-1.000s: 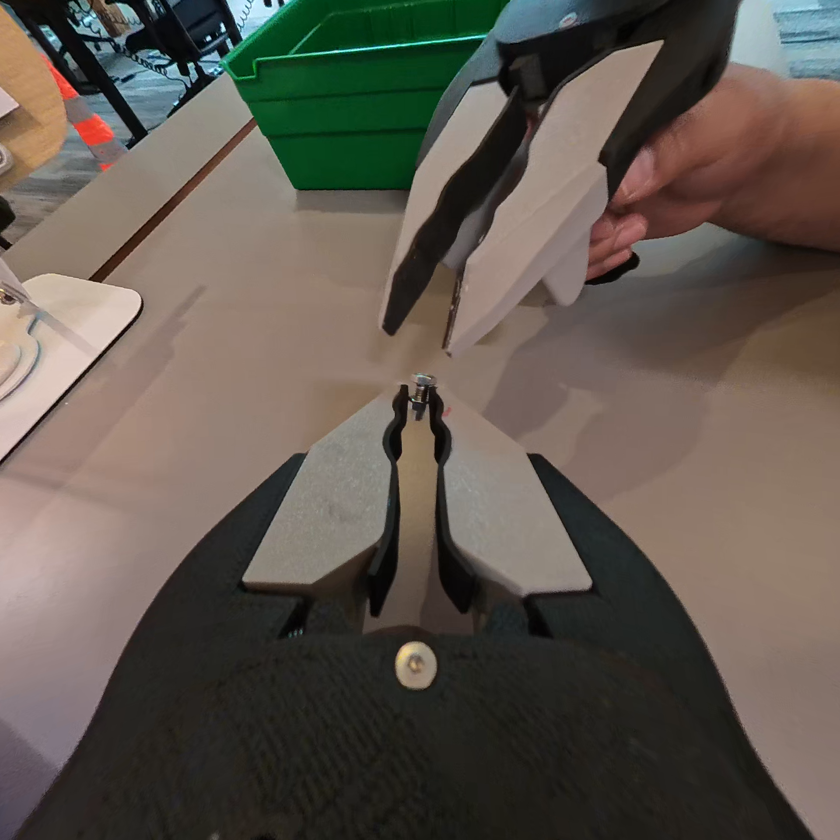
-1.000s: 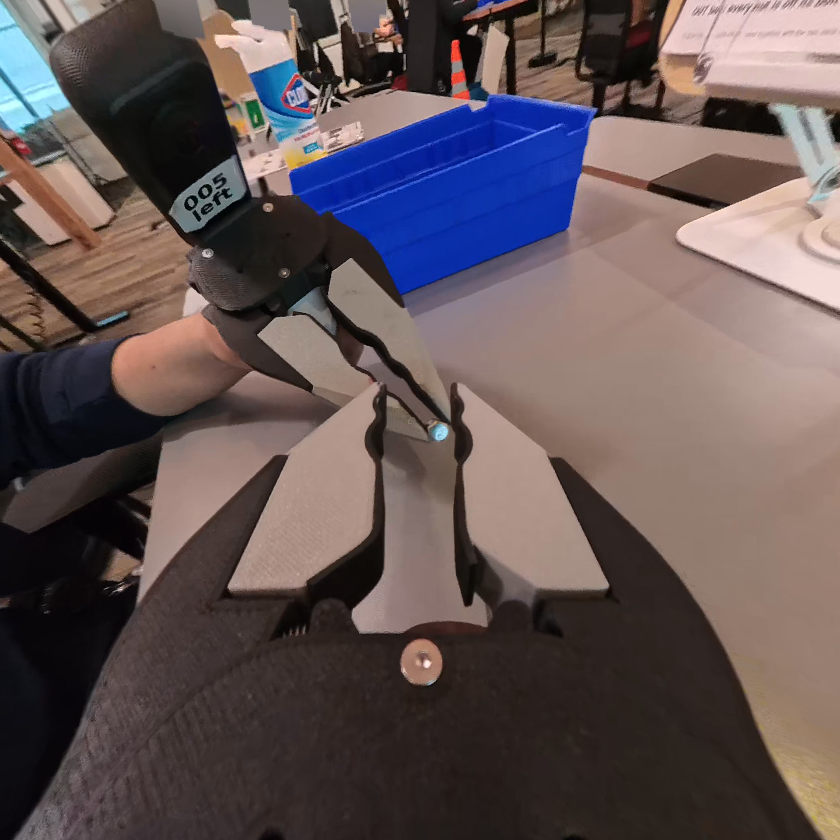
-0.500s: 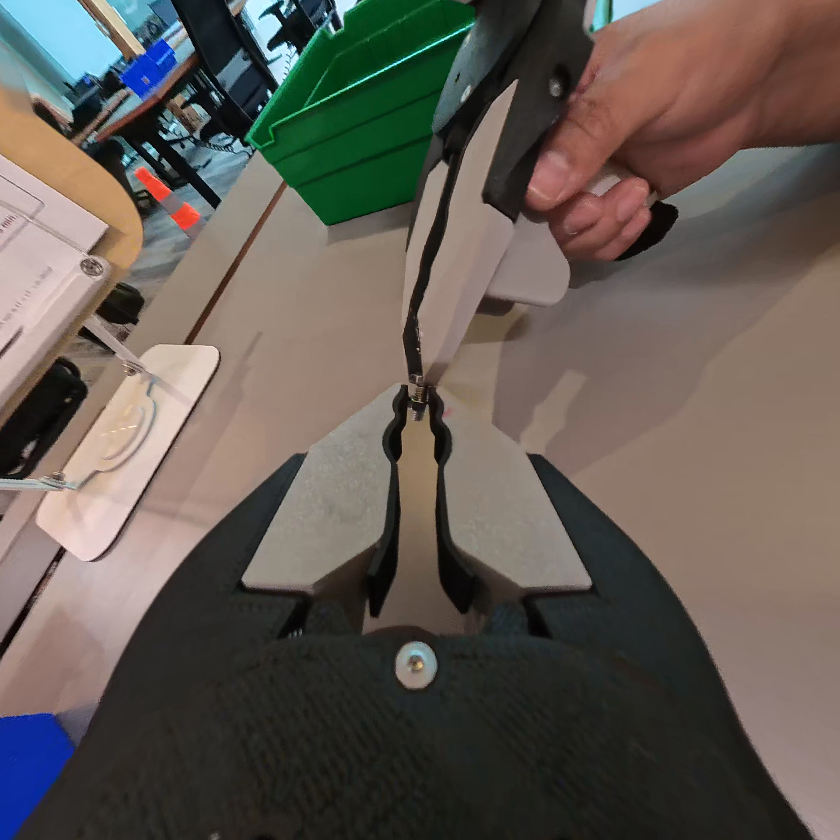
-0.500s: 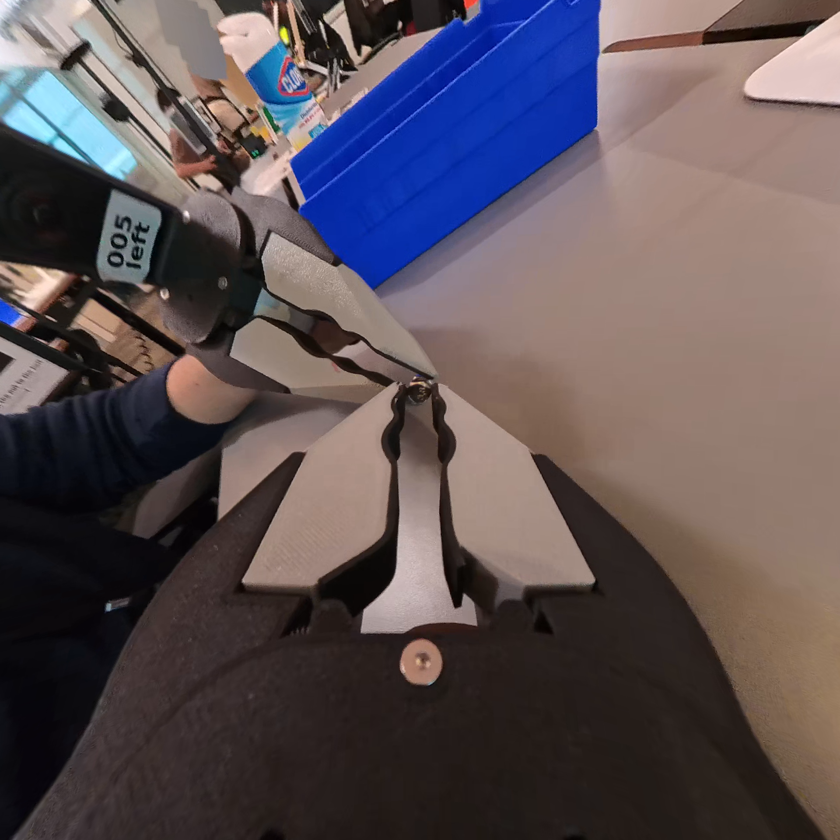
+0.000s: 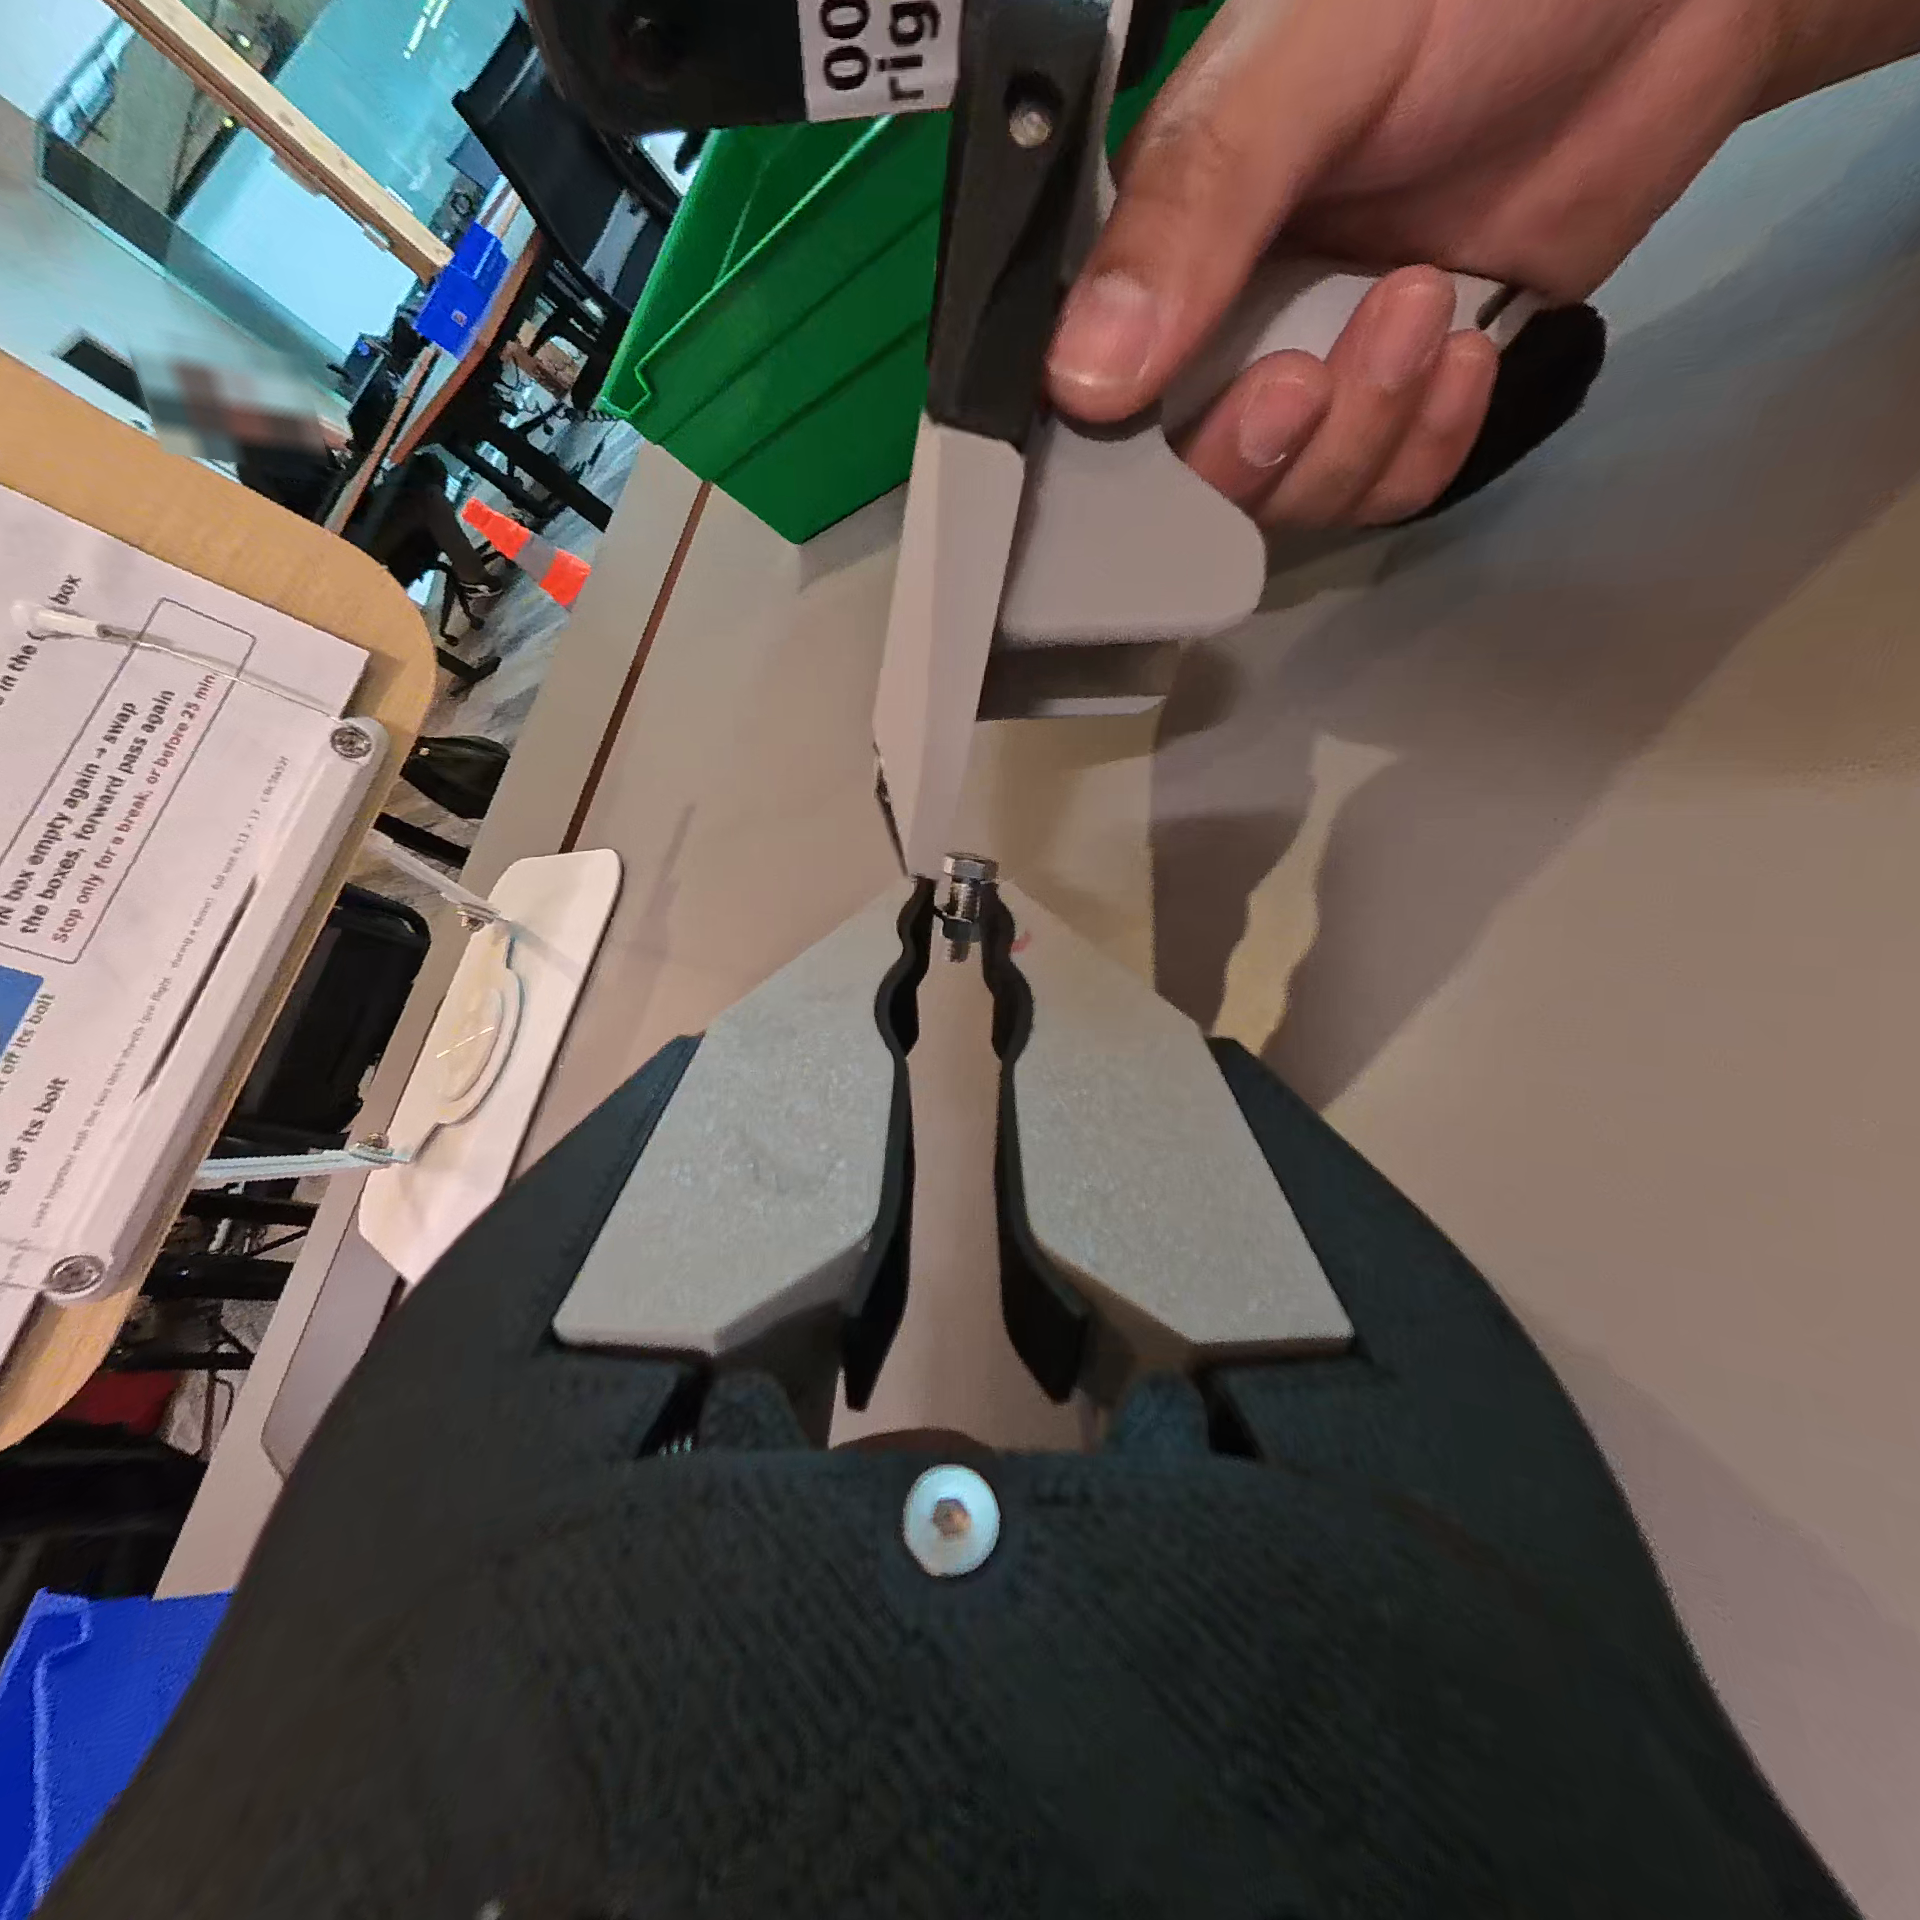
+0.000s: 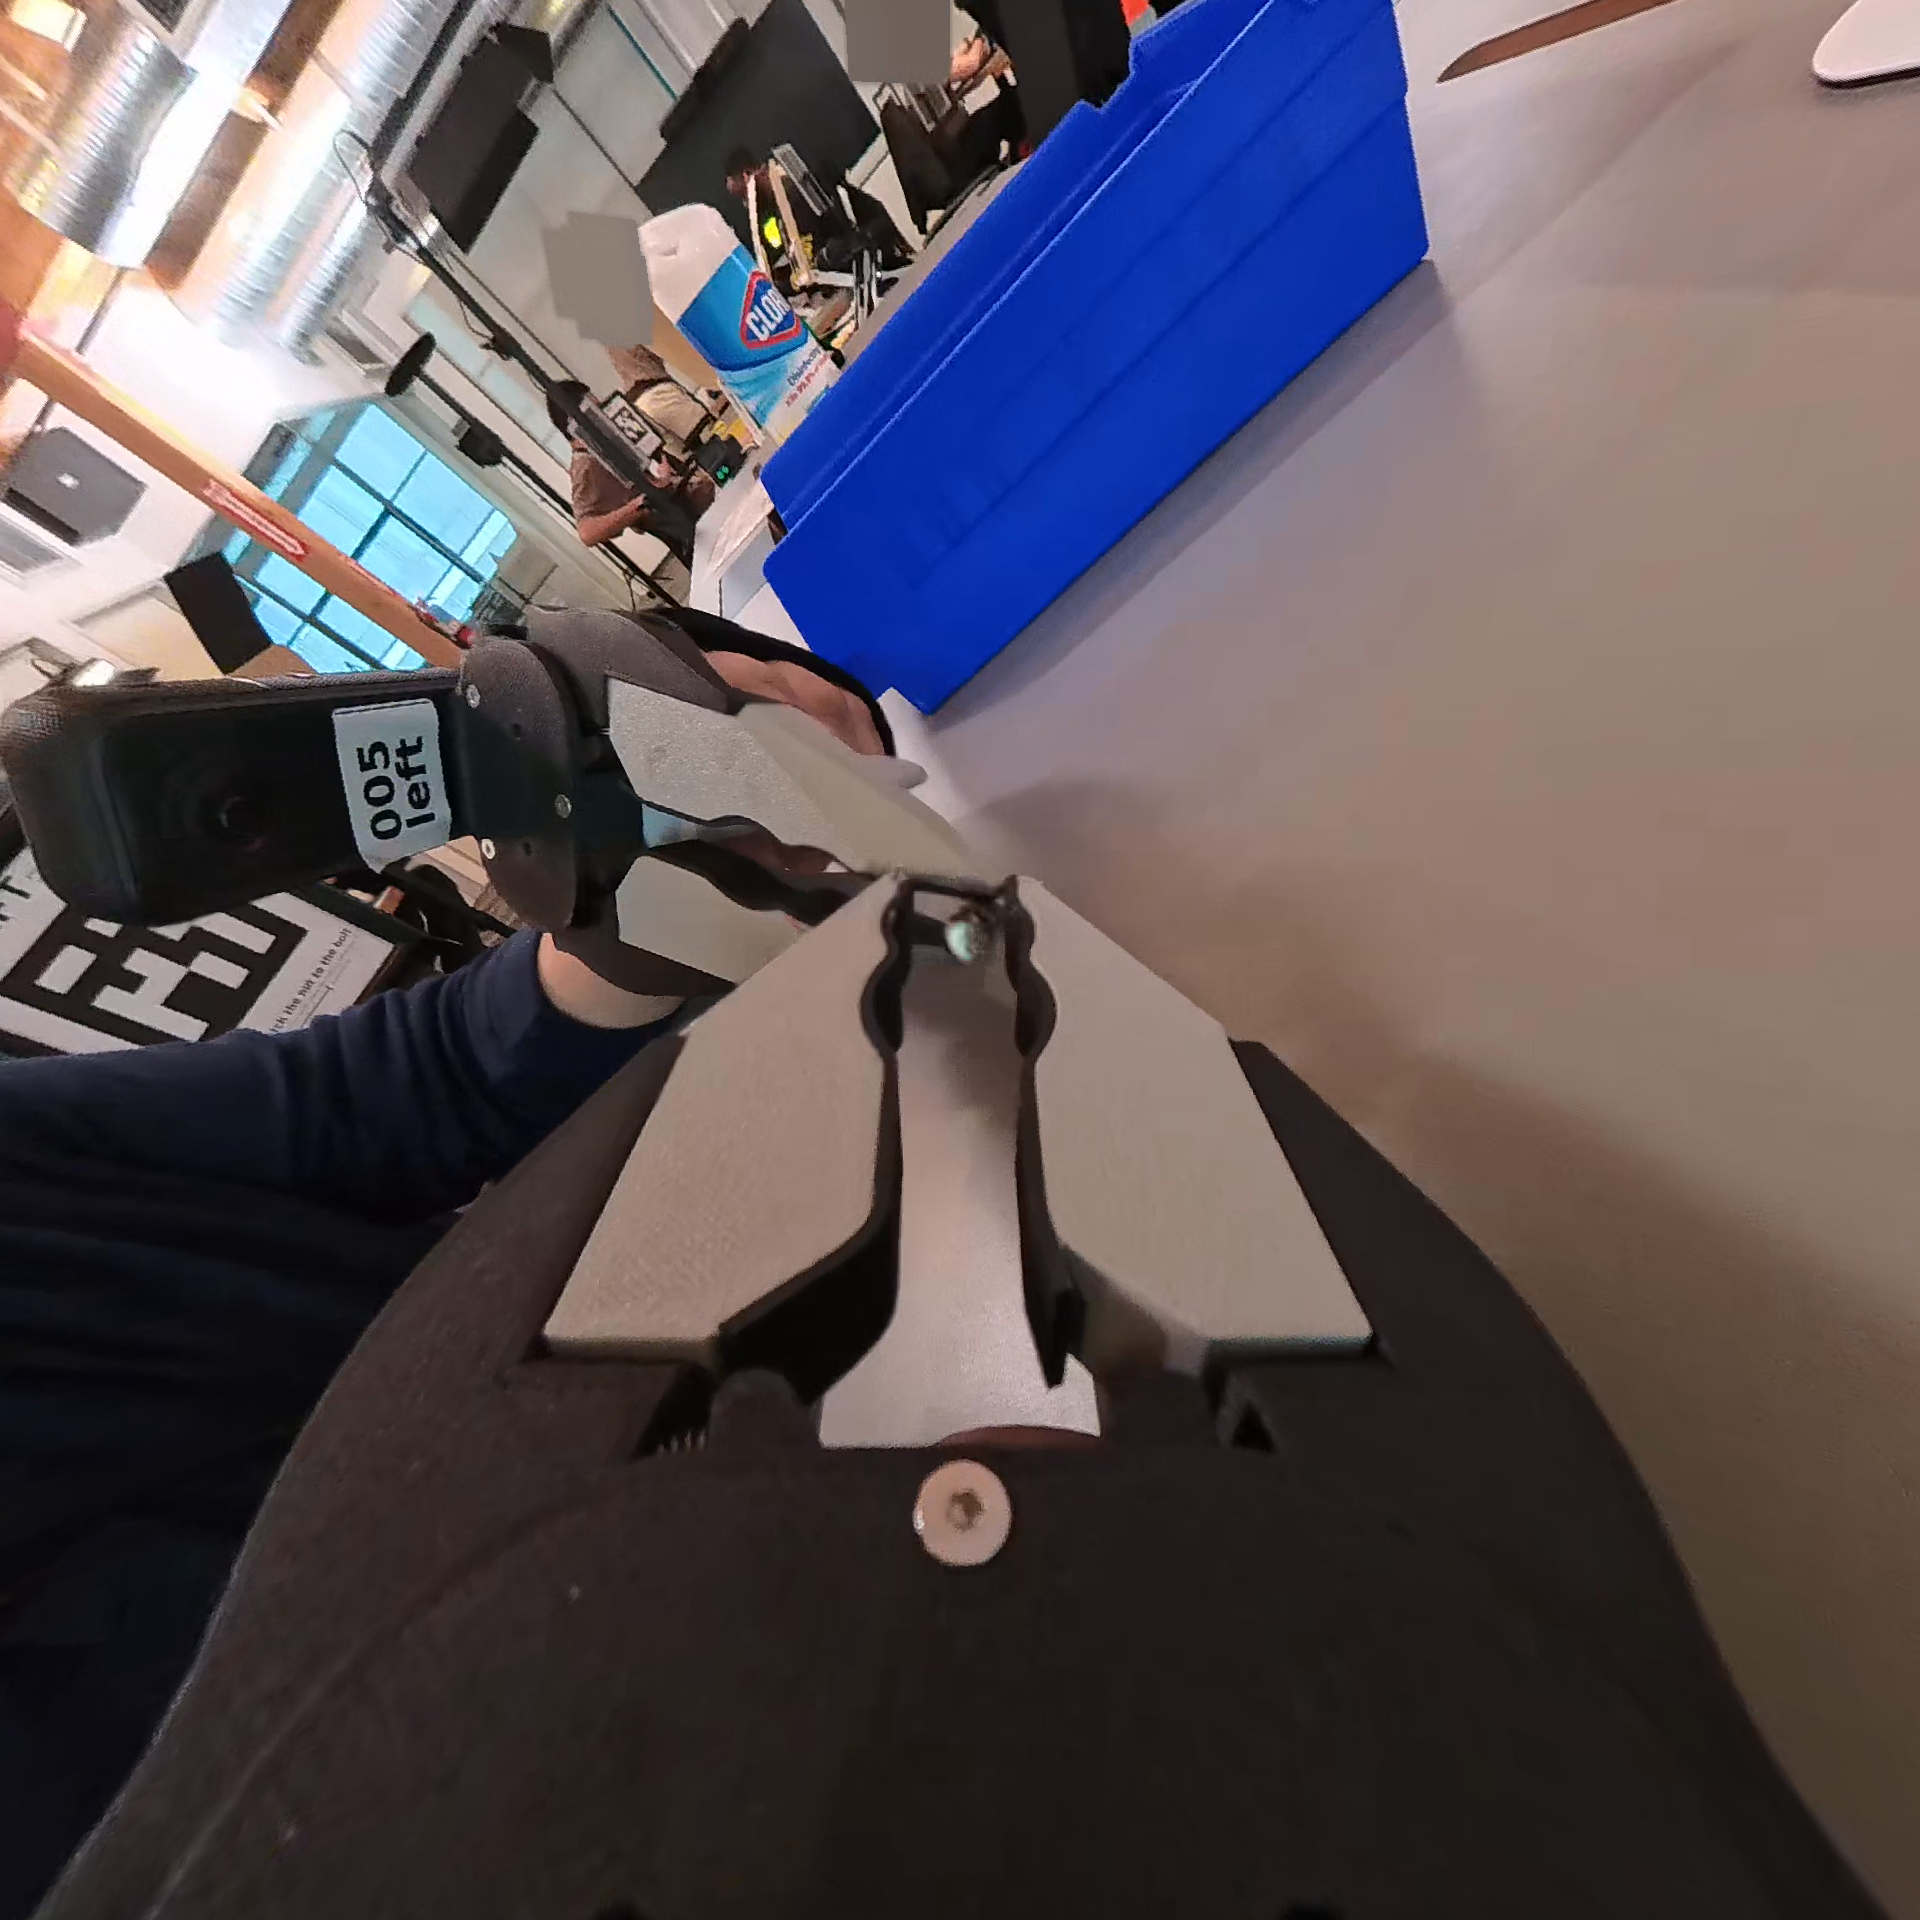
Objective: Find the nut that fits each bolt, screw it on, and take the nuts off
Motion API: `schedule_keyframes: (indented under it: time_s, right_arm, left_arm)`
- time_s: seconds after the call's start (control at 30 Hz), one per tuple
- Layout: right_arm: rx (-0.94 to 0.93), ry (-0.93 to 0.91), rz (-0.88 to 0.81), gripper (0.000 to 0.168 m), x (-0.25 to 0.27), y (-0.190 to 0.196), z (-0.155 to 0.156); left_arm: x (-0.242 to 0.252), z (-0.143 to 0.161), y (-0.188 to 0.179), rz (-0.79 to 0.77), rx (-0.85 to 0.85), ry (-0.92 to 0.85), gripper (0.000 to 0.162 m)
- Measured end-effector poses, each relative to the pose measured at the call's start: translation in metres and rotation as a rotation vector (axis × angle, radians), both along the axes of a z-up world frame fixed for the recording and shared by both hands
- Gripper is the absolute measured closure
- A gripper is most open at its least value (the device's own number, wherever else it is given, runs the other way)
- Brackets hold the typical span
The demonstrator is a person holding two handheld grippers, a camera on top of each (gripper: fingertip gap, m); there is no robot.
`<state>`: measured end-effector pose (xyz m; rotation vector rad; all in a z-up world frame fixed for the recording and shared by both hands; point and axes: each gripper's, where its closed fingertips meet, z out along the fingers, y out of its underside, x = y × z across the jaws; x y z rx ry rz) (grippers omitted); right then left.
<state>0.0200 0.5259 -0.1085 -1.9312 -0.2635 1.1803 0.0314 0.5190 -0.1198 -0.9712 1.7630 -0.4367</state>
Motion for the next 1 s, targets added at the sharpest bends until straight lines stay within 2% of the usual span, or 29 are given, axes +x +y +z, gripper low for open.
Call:
schedule_keyframes:
  time_s: [0.03,0.33,0.63,1.0]
  right_arm:
    - [-0.003,-0.007,-0.007,0.161,0.001,0.001,-0.002]
    - [0.031,-0.036,-0.008,0.161,0.000,0.002,-0.002]
    - [0.085,-0.114,-0.033,0.161,0.002,0.003,0.001]
    - [0.104,-0.082,-0.051,0.161,0.008,0.003,0.009]
  left_arm:
    - [0.000,0.003,0.002,0.013,0.007,-0.014,0.156]
    - [0.000,0.003,0.005,0.035,0.029,-0.017,0.156]
    - [0.002,0.006,0.006,0.038,-0.105,-0.049,0.154]
    - [-0.001,0.002,0.015,0.062,-0.139,-0.027,0.141]
